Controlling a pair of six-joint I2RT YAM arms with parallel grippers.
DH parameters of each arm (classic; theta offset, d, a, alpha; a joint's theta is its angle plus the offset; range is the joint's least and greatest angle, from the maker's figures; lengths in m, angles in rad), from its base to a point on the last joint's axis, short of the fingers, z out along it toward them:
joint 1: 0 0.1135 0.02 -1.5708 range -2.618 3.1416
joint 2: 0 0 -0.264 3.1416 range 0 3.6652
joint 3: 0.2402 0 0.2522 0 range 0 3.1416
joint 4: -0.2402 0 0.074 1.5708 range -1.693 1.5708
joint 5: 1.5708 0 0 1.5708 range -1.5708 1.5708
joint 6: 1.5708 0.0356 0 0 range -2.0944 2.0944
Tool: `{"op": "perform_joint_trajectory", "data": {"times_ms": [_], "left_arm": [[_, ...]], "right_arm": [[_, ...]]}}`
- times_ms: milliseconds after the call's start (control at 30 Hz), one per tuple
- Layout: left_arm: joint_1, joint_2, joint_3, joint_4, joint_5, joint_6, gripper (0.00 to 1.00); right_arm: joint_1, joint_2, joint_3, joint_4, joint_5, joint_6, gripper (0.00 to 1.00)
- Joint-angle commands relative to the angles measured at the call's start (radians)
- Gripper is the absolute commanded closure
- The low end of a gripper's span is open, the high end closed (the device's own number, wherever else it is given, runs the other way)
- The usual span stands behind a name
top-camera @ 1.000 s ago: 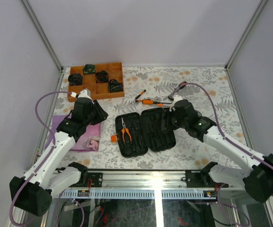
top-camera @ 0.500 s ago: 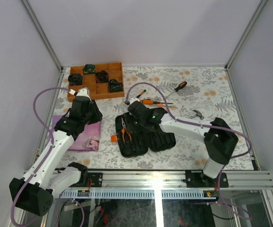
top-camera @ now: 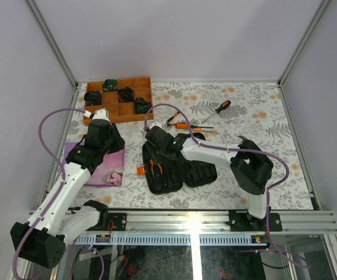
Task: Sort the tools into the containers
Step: Adjust the pliers in the storage box.
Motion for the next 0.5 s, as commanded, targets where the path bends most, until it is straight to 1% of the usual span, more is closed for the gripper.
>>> {"op": "perform_joint_trajectory", "data": {"times_ms": [0, 467], "left_arm": [[0.005, -0.016, -0.013, -0.001, -0.012, 0.011, 0.68], [0.005, -0.014, -0.014, -0.001, -0.013, 0.013, 0.69]], "right_arm": [[0.006, 0.016, 0.056, 0.023, -0.048, -0.033, 0.6], [0.006, 0.083, 0.085, -0.006, -0.046, -0.055, 0.63]]}}
